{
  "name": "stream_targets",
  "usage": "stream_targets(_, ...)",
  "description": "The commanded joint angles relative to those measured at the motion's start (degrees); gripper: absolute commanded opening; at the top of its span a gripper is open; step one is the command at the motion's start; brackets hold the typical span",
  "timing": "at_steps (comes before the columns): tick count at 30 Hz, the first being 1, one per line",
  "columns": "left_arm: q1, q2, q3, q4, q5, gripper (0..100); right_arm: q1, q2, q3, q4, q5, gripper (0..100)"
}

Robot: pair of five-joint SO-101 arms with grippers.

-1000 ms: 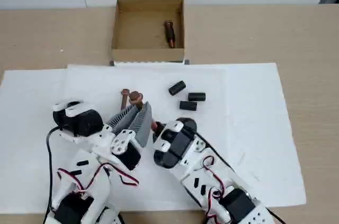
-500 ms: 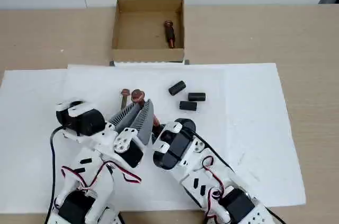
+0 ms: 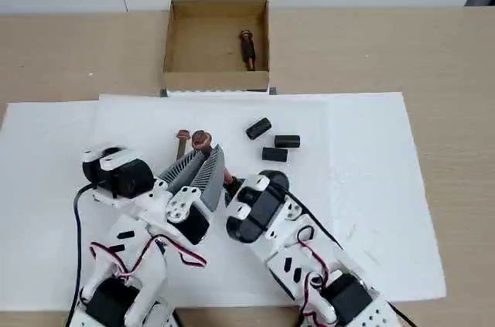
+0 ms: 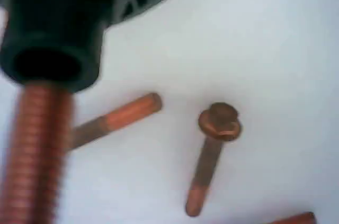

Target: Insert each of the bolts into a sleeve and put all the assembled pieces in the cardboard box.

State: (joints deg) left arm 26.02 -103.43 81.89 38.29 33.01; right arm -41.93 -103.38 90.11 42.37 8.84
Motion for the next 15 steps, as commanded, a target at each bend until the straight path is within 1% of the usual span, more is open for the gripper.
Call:
stream_targets(1, 0.00, -0.44, -0.48, -1.76, 0.00, 1, 0.75, -0.48, -2.55, -1.71, 0.26, 0.2)
stream_targets(13, 0.18, -0.44, 2.51, -2.11, 0.18, 1, 0.66, -0.57, -3.69, -1.71, 0.53, 0.2)
stream_targets(15, 0.18, -0.44, 3.82, -3.16, 0.18, 1, 0.66, -0.57, -3.87, -1.71, 0.35, 0.2)
